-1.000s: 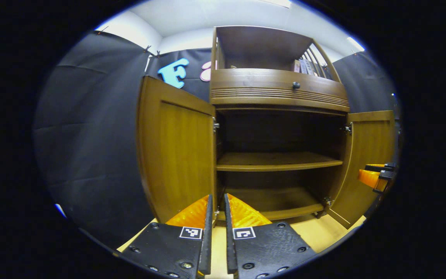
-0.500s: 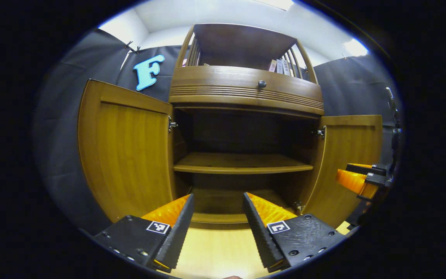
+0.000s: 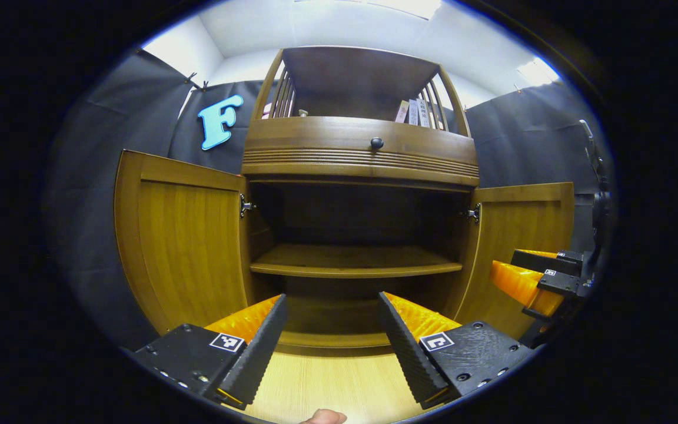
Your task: Open the right door of the double-door shoe cabinet with the right hand, and open the left door with the left hand.
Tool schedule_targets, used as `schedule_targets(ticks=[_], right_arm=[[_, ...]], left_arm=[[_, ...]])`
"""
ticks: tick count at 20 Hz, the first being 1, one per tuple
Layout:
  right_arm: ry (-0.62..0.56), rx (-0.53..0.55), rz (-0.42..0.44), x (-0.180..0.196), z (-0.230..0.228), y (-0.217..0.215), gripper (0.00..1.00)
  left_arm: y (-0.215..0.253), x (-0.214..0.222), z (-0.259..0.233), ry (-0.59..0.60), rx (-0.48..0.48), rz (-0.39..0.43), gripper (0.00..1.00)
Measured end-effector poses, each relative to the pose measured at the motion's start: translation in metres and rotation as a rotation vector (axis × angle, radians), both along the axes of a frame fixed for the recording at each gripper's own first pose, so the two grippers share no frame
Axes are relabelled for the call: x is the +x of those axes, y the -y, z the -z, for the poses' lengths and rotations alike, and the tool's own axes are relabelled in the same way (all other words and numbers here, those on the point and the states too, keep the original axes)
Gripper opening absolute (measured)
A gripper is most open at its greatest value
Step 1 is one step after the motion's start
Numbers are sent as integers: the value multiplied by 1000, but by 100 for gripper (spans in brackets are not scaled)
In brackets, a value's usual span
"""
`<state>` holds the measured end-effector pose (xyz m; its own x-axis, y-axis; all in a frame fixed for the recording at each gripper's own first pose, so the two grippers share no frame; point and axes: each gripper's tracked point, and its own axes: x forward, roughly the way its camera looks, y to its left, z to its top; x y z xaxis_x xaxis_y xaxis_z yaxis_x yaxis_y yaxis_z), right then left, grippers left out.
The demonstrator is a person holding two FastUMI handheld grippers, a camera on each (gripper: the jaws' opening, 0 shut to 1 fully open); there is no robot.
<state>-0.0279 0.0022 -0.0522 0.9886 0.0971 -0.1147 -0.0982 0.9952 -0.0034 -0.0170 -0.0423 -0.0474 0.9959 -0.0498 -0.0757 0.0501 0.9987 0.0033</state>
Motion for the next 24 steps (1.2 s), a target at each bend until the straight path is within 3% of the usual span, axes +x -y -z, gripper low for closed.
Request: schedule_targets(ticks=[17, 24], right_arm=[[-8, -5, -11, 14, -9, -3, 83], [-5, -9, -25, 18, -11, -13, 83]], left_arm=[[-42, -13, -3, 10, -12, -112, 93], [-44, -9, -12, 33, -17, -104, 95]])
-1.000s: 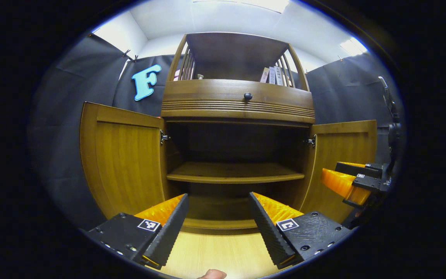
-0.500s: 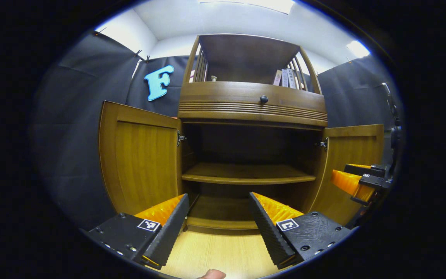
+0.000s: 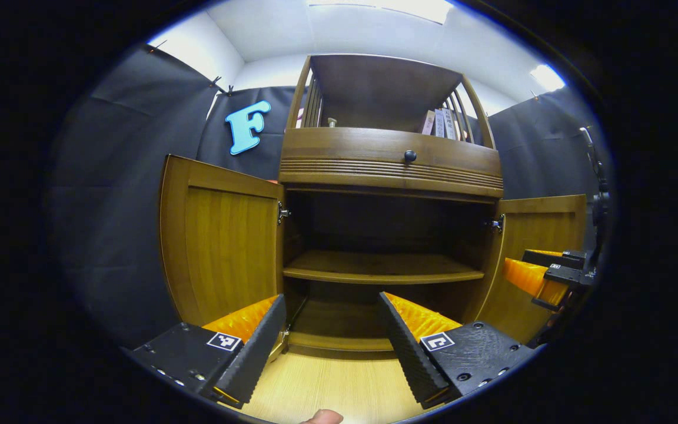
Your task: Open the right door of the double-door shoe cabinet with the right hand, and open the left door with the left hand.
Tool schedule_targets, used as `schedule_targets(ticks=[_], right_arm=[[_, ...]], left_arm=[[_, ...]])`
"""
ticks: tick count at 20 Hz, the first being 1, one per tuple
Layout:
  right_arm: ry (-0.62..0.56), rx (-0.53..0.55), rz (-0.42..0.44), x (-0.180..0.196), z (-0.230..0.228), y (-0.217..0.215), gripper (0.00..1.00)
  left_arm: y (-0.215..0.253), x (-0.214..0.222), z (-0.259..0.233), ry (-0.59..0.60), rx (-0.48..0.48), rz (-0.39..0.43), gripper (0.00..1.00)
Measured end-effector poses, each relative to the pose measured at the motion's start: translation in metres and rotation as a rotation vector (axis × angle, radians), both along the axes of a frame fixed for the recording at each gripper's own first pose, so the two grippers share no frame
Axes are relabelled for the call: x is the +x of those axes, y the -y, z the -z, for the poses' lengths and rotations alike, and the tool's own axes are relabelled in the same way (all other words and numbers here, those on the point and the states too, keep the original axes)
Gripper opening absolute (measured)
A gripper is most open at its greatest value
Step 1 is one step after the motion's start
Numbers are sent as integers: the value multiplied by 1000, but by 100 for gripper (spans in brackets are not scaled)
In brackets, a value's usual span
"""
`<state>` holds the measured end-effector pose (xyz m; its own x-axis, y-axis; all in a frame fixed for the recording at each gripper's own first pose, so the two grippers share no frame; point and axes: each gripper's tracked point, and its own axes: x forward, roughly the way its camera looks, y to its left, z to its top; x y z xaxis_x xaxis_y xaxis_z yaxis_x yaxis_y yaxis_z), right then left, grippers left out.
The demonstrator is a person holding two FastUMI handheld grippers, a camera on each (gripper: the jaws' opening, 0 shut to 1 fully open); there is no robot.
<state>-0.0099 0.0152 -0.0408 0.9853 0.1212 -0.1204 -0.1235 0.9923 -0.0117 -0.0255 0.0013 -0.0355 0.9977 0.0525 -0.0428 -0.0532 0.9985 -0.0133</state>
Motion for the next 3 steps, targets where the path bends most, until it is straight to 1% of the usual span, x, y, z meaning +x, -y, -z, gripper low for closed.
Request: schedule_targets(ticks=[2, 3], right_arm=[[4, 0, -7, 1, -1, -4, 83], [7, -1, -10, 1, -2, -5, 83]], left_arm=[[3, 1, -3, 14, -5, 9, 95], [6, 3, -4, 17, -9, 17, 84]])
